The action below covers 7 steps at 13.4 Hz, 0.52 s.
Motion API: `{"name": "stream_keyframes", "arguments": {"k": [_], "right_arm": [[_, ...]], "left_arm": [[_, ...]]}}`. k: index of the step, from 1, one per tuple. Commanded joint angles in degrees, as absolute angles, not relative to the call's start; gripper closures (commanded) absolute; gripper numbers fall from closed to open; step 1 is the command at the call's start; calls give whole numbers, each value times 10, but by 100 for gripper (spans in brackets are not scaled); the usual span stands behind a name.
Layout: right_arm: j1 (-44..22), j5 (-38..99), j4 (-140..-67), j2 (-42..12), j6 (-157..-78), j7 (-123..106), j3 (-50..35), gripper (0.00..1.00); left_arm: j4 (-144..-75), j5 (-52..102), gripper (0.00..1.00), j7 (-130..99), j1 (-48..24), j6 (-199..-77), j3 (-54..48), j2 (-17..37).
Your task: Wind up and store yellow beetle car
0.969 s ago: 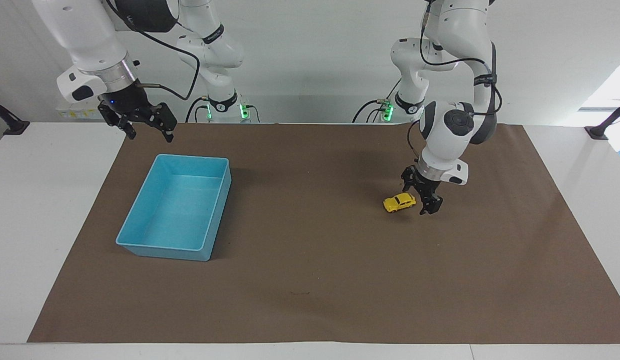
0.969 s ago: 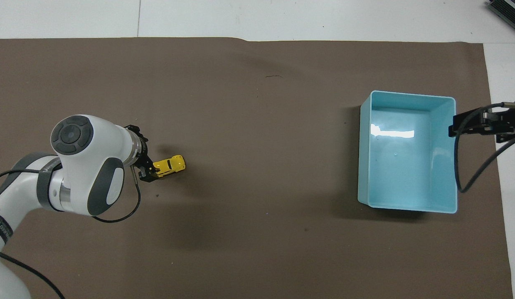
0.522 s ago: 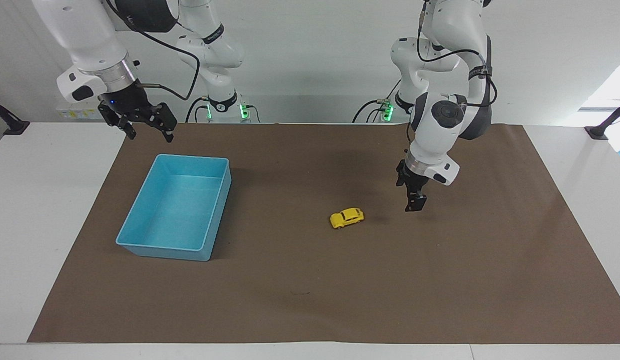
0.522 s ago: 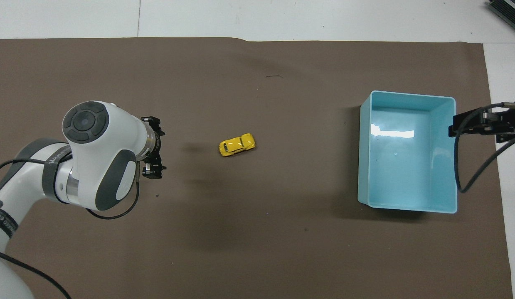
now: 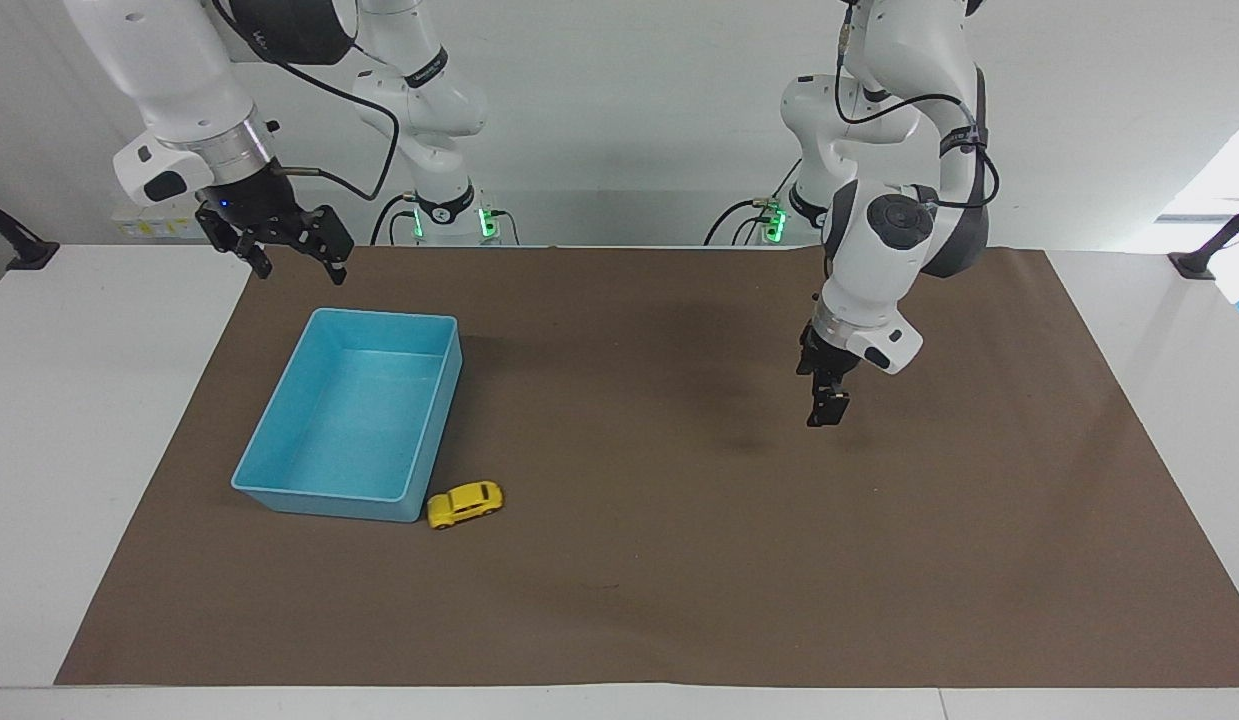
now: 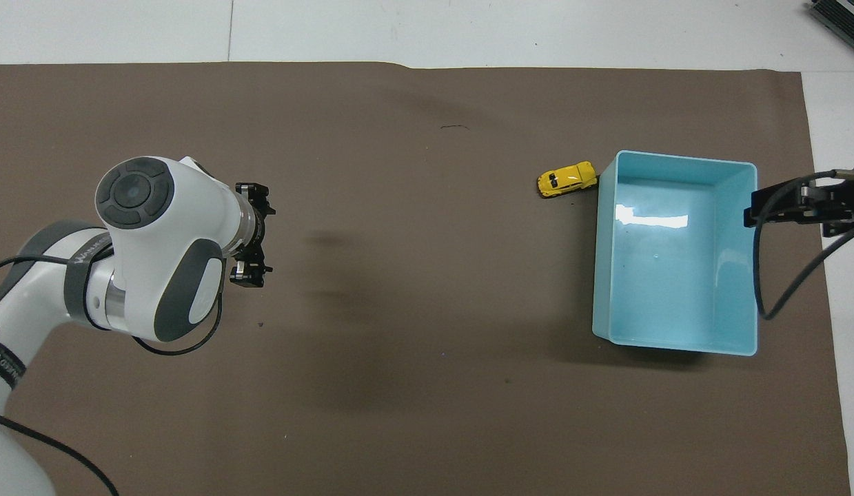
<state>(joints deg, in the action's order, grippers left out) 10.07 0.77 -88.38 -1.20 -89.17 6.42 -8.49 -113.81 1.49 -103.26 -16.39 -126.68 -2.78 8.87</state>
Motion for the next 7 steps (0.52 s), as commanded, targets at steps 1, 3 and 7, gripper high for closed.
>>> {"name": "stream_keyframes", "arguments": {"k": [1, 3, 7], "right_arm": [[105, 11, -884, -5, -886, 50, -86, 0], [105, 11, -885, -5, -886, 50, -86, 0], [105, 11, -885, -5, -886, 50, -86, 0]], "left_arm": [[-1123, 9, 0, -1025, -164, -1296, -22, 101], [-1123, 9, 0, -1025, -162, -1306, -22, 103], [-1117, 2, 0, -1013, -161, -1310, -22, 107]]}}
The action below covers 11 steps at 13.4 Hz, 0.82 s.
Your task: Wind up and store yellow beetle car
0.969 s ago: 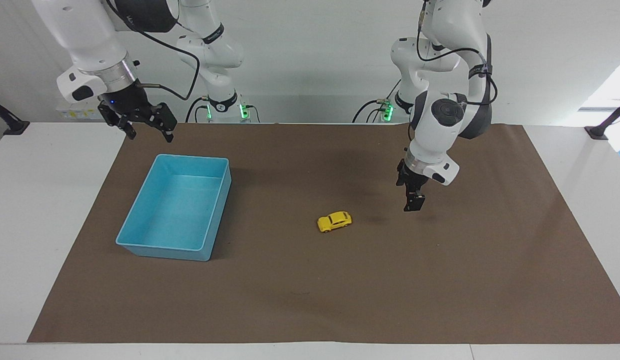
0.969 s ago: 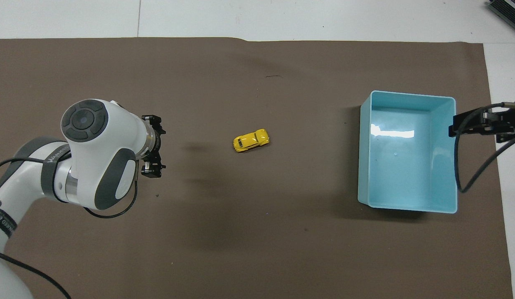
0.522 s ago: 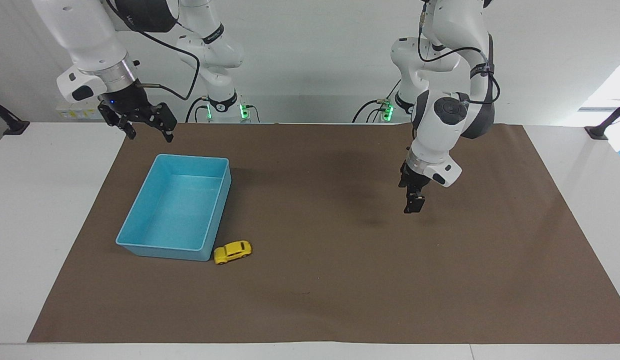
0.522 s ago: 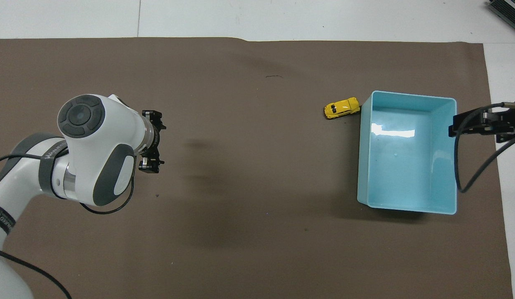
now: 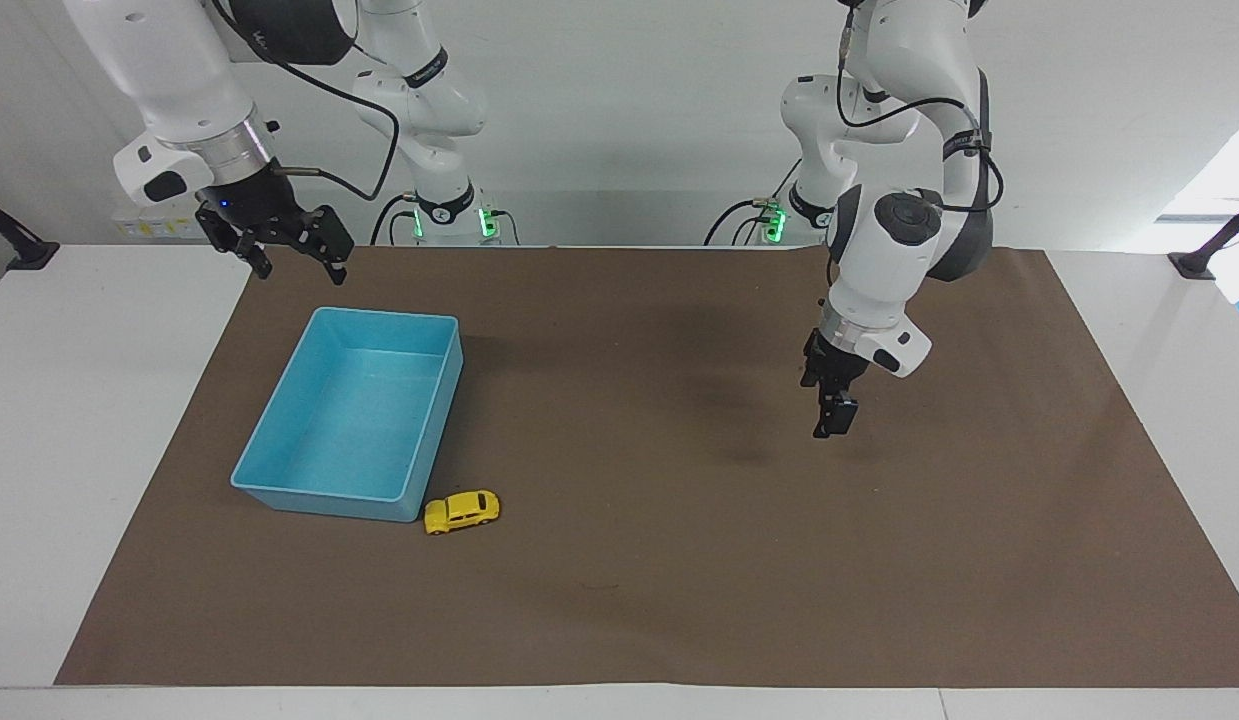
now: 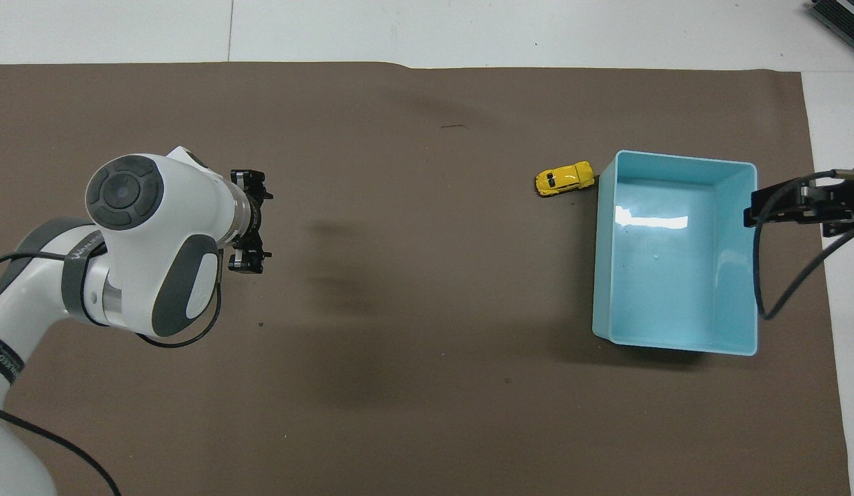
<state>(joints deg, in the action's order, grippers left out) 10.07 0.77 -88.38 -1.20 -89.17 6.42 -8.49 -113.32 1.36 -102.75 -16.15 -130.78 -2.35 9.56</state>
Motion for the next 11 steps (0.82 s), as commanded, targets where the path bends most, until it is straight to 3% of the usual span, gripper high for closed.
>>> {"name": "stream_keyframes", "arguments": {"k": [1, 8, 11], "right_arm": [[104, 11, -885, -5, -886, 50, -86, 0], [105, 11, -885, -5, -887, 50, -86, 0], [105, 11, -885, -5, -886, 50, -86, 0]], "left_arm": [[-1116, -1, 0, -989, -162, -1310, -22, 105], [-1093, -1, 0, -815, -128, -1281, -18, 75], [-1063, 1, 0, -722, -110, -1214, -15, 62]]}}
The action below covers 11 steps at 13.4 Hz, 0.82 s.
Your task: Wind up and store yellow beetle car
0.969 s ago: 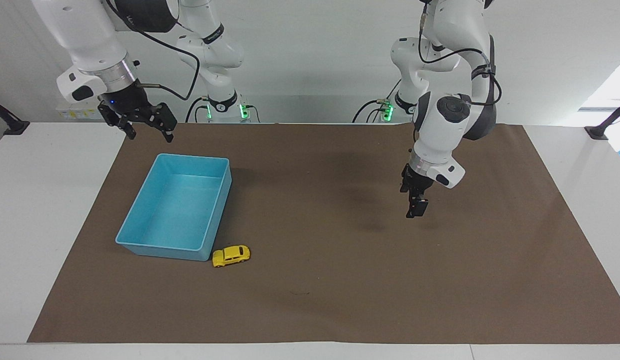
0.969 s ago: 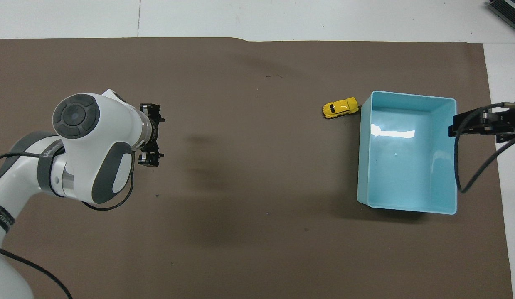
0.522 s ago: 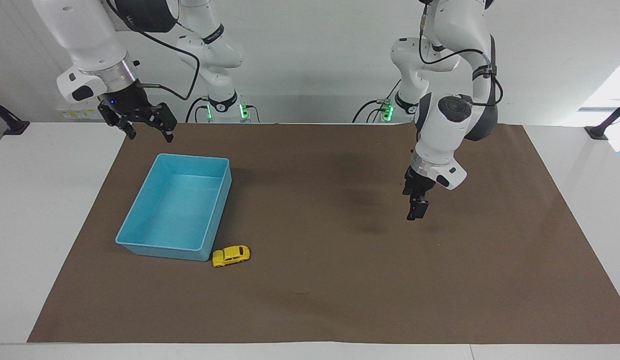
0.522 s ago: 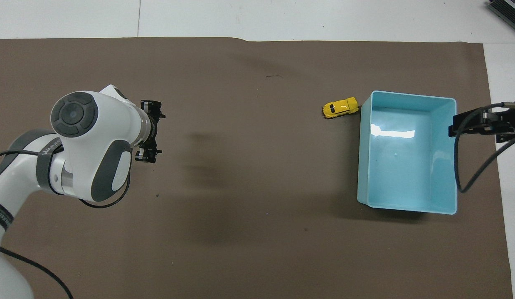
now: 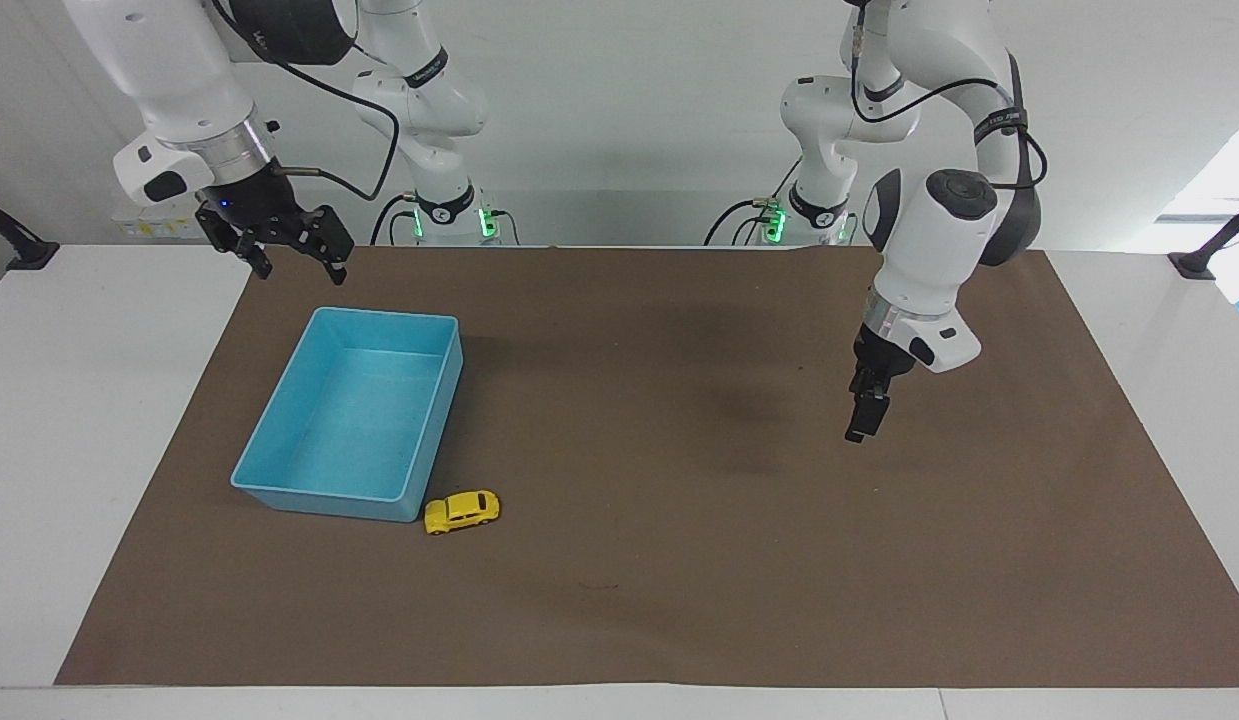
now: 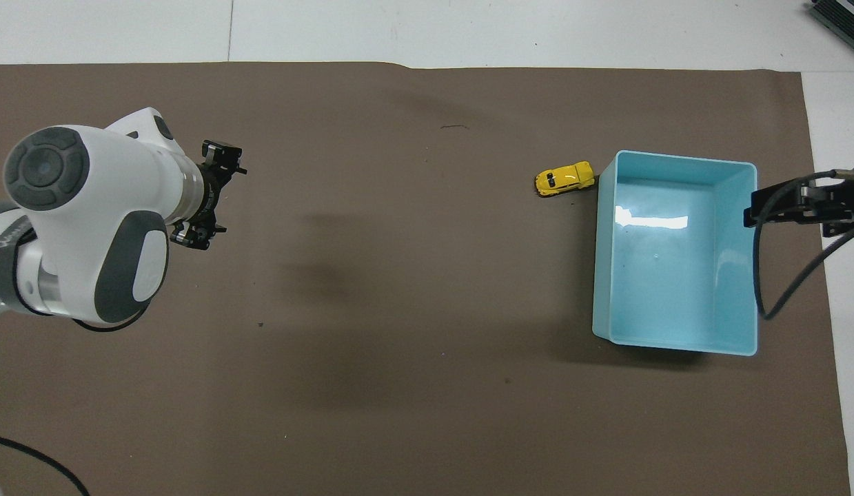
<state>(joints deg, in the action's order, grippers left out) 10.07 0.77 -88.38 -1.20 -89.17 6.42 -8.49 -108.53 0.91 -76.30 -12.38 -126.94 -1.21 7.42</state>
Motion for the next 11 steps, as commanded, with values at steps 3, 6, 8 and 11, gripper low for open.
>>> {"name": "stream_keyframes", "arguments": {"k": [3, 6, 8, 11], "right_arm": [[105, 11, -885, -5, -886, 50, -86, 0], [105, 11, -884, -5, -887, 51, -86, 0], [105, 11, -885, -5, -886, 50, -86, 0], [105, 11, -885, -5, -887, 50, -86, 0]], "left_arm": [[-1031, 1, 0, -651, -92, -1167, -15, 63], [-998, 4, 0, -626, -67, -1147, -14, 70], [-977, 5, 0, -621, -45, -1151, -15, 73], [-969, 7, 0, -509, -34, -1145, -15, 66]]}}
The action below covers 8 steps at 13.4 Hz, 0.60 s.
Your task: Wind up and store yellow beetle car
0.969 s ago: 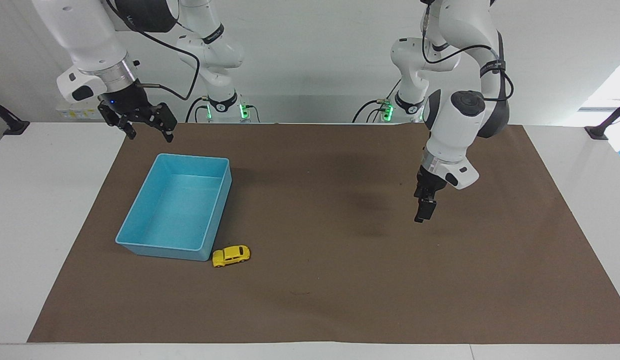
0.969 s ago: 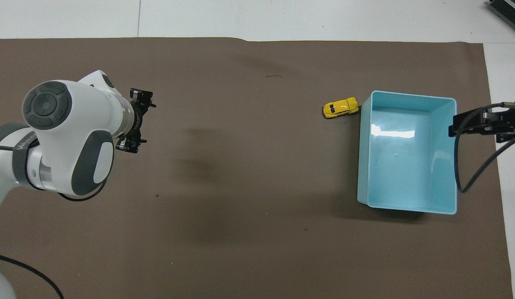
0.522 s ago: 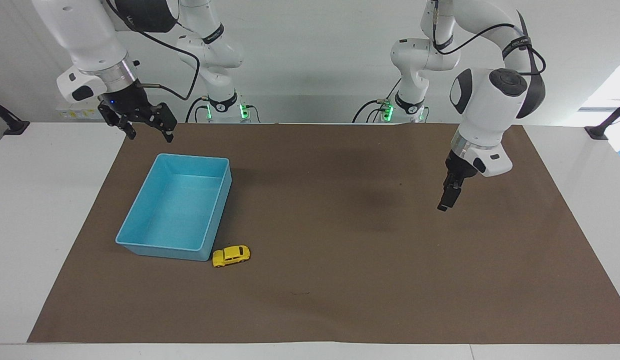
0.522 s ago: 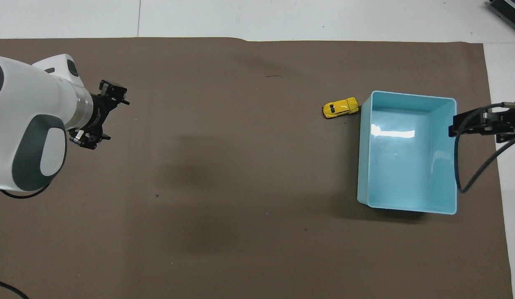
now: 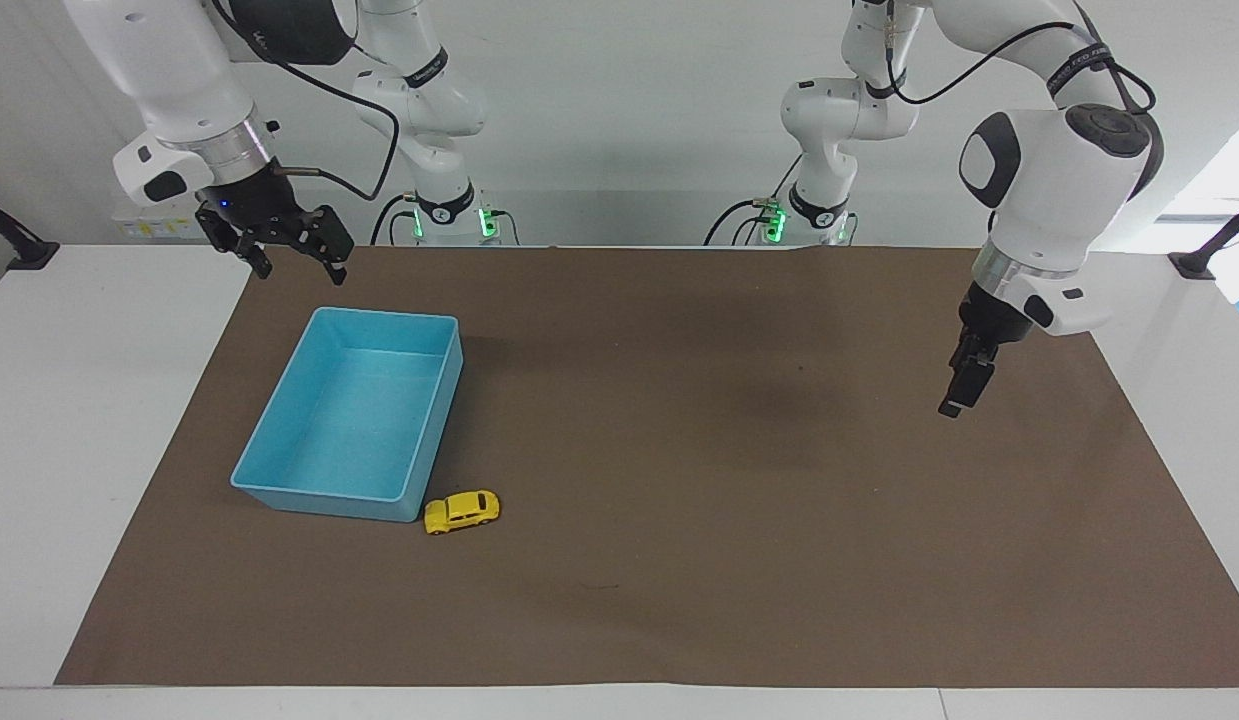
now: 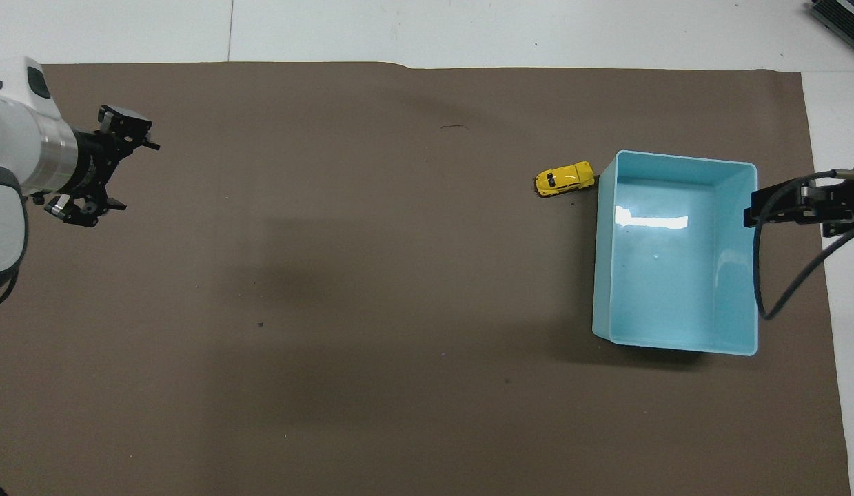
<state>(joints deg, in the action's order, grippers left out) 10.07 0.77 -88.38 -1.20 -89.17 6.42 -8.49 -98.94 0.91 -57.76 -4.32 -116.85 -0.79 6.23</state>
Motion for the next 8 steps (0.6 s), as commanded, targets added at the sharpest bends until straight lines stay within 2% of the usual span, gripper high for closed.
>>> {"name": "stream_keyframes", "arguments": {"k": [1, 5, 8], "right_arm": [[105, 11, -885, -5, -887, 50, -86, 0], [99, 8, -908, 3, -912, 52, -88, 0], [95, 9, -913, -34, -939, 82, -91, 0]], "left_arm": [[-968, 11, 0, -466, -34, -1142, -15, 65], [-961, 10, 0, -367, -34, -1118, -12, 62], [-951, 11, 0, -239, -33, -1065, -12, 59]]}}
